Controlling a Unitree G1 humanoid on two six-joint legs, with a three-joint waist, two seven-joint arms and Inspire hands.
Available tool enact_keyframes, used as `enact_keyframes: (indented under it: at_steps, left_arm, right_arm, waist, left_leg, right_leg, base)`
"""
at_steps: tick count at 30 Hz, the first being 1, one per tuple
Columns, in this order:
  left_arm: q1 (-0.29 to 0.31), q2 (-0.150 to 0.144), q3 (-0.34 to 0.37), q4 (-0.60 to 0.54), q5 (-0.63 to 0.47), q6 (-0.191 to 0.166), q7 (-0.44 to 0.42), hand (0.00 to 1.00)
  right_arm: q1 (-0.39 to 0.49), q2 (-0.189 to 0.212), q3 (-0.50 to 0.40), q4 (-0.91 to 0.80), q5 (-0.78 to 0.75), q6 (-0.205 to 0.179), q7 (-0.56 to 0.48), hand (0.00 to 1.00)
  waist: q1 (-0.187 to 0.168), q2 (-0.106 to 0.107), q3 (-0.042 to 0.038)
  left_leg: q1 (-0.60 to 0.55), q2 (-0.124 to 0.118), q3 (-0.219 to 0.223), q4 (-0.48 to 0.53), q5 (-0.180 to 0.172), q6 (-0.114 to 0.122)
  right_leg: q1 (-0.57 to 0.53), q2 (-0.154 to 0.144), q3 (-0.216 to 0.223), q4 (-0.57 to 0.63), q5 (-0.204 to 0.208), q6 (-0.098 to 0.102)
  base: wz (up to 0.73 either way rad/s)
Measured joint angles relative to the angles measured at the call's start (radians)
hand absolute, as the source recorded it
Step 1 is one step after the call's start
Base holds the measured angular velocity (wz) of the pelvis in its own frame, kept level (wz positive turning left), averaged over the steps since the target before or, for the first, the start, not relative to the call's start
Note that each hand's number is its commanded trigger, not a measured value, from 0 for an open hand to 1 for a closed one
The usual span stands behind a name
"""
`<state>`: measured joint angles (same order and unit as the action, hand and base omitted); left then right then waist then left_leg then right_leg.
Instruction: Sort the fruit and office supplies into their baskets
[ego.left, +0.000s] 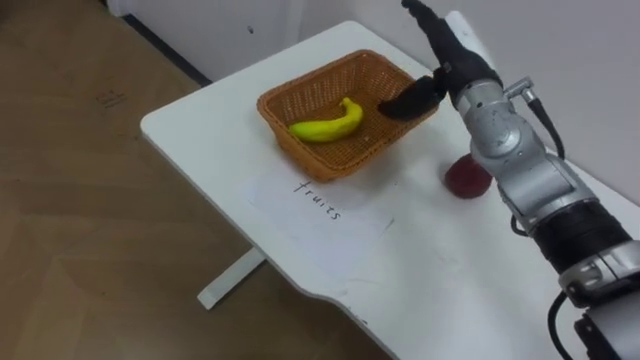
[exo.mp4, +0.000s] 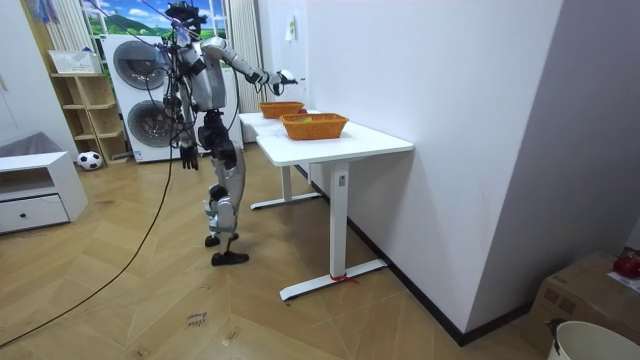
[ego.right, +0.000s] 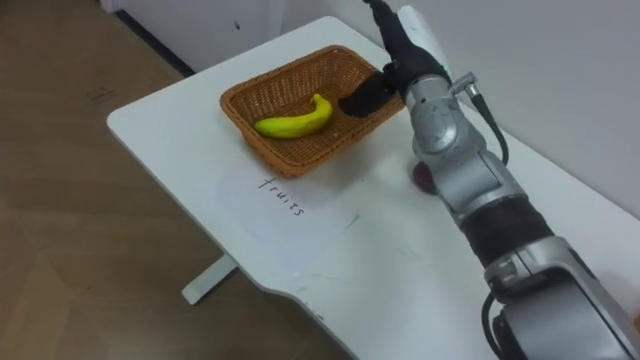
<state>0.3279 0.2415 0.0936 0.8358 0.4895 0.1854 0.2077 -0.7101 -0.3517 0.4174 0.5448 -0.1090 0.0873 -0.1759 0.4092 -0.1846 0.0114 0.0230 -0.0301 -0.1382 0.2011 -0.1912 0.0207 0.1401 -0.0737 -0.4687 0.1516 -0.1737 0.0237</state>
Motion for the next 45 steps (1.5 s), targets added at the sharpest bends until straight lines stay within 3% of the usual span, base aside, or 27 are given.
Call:
enact_keyframes:
  at_steps: [5, 10, 15, 21, 25, 29, 36, 42, 45]
  left_arm:
    - [-0.006, -0.009, 0.001, -0.002, 0.000, -0.010, 0.000, 0.00]
    - [-0.009, -0.041, -0.019, 0.008, 0.002, -0.013, 0.000, 0.00]
    - [-0.008, -0.055, -0.021, 0.030, 0.002, -0.013, -0.001, 0.00]
    - [-0.008, -0.060, -0.041, 0.030, 0.003, -0.013, -0.002, 0.00]
    - [-0.013, -0.061, -0.062, 0.028, 0.003, -0.010, 0.009, 0.00]
    - [-0.026, -0.068, -0.091, 0.029, 0.002, -0.012, 0.025, 0.00]
    - [-0.035, -0.098, -0.150, 0.016, -0.006, -0.012, 0.057, 0.00]
    - [-0.046, -0.113, -0.187, 0.016, -0.006, -0.017, 0.091, 0.00]
    - [-0.052, -0.113, -0.191, 0.016, -0.006, -0.024, 0.095, 0.00]
  right_arm:
    - [0.000, 0.001, -0.012, -0.032, 0.011, -0.014, -0.033, 0.00]
    - [0.001, 0.004, -0.035, -0.034, 0.030, -0.032, -0.061, 0.00]
    - [0.003, 0.005, -0.049, -0.033, 0.030, -0.034, -0.075, 0.00]
    - [0.004, 0.005, -0.051, -0.033, 0.040, -0.034, -0.096, 0.00]
    - [0.004, 0.005, -0.051, 0.005, 0.170, -0.044, -0.105, 0.00]
    - [0.004, 0.016, -0.075, 0.028, 0.235, -0.045, -0.105, 0.00]
    - [0.026, 0.045, -0.163, 0.101, 0.370, -0.056, -0.103, 0.00]
    - [0.041, 0.052, -0.180, 0.134, 0.428, -0.056, -0.102, 0.00]
    - [0.047, 0.053, -0.210, 0.134, 0.431, -0.056, -0.095, 0.00]
  waist:
    - [-0.020, 0.006, 0.0026]
    - [-0.035, 0.042, 0.0090]
    - [-0.049, 0.067, 0.0058]
    - [-0.061, 0.066, 0.0046]
    - [-0.080, 0.070, 0.0051]
    - [-0.103, 0.092, 0.0046]
    - [-0.140, 0.134, -0.0079]
    - [-0.180, 0.136, -0.0076]
    - [-0.183, 0.139, -0.0060]
  left_leg:
    - [0.007, 0.000, 0.013, -0.004, 0.000, 0.000]
    - [0.008, 0.000, 0.012, -0.003, 0.002, 0.004]
    - [0.007, 0.000, 0.014, -0.005, 0.004, 0.006]
    - [0.007, 0.000, 0.017, -0.004, 0.004, 0.006]
    - [0.007, -0.004, 0.019, -0.001, 0.005, 0.008]
    - [-0.008, -0.003, 0.029, -0.003, 0.005, 0.008]
    - [-0.031, -0.002, 0.053, 0.003, 0.010, 0.010]
    - [-0.047, -0.001, 0.059, 0.001, 0.013, 0.009]
    - [-0.049, 0.000, 0.069, 0.000, 0.014, 0.009]
  right_leg:
    - [0.003, -0.002, 0.008, 0.000, 0.000, 0.000]
    - [0.004, -0.007, 0.011, 0.000, 0.000, 0.000]
    - [-0.001, -0.009, 0.014, 0.002, -0.001, 0.001]
    - [-0.006, -0.008, 0.024, 0.001, -0.001, 0.001]
    - [-0.003, -0.011, 0.033, -0.001, 0.000, 0.002]
    - [-0.015, -0.012, 0.027, 0.000, 0.001, 0.004]
    - [-0.045, -0.011, 0.042, 0.002, 0.001, 0.004]
    - [-0.067, -0.013, 0.052, 0.003, 0.001, 0.004]
    - [-0.074, -0.014, 0.056, 0.003, 0.001, 0.004]
  base:
    - [-0.04]
    - [0.00]
    - [-0.01]
    - [0.00]
    - [0.02]
    - [-0.04]
    - [-0.05]
    - [-0.03]
    - [-0.07]
